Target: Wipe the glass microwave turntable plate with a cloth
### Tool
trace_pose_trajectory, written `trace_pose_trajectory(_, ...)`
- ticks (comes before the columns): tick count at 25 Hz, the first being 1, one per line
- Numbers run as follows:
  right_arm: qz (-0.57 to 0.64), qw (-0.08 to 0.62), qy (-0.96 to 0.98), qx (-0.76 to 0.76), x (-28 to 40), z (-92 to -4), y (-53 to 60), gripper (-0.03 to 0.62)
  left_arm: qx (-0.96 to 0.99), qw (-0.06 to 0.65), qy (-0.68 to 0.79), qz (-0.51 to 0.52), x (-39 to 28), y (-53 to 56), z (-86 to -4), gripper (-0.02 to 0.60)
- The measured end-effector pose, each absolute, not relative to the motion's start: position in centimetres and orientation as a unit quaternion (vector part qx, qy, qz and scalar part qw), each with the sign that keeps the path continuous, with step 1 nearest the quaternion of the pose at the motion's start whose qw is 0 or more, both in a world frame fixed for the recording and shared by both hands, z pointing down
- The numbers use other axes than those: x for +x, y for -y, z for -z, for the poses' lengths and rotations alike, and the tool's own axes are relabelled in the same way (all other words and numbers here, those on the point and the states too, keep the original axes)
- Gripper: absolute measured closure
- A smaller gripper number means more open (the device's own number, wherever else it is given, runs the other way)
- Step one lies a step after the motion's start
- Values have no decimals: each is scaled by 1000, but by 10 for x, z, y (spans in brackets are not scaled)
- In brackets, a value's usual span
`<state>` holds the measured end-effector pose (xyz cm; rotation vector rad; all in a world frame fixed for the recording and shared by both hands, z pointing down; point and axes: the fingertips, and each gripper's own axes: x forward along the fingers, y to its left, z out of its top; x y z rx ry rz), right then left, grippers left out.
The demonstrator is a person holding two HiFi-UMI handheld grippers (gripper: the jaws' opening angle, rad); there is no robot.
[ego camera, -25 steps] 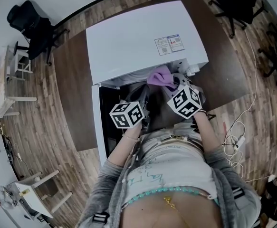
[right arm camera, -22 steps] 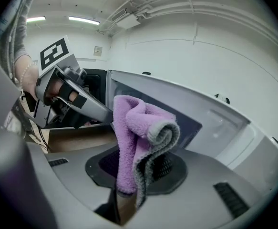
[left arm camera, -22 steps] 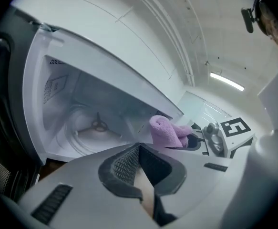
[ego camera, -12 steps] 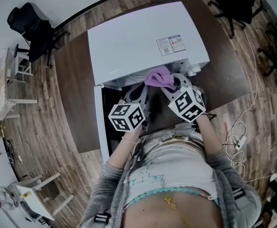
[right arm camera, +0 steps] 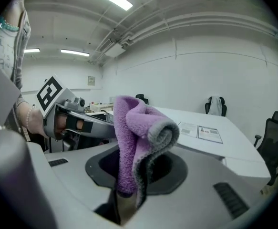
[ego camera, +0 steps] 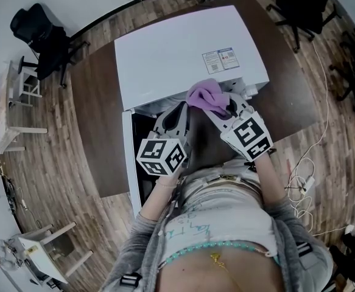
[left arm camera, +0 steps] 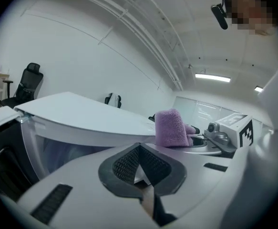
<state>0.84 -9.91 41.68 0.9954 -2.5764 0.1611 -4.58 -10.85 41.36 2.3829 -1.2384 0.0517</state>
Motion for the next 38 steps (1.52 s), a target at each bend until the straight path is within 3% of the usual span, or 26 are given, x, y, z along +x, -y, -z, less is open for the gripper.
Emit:
trace_pose_trajectory(9,-41,141,919,367,7,-382,104,483,873,118,474,-17,-44,110,-365,571)
trace_pose_trajectory(19,-7,87,922,377,3,-337,108,484,870,70,488,3,-40,108,-330,571)
trace_pose_trajectory(38,2,89,927,364,-1,-328,113,484,874,79,480,9,-27,115,-327,571)
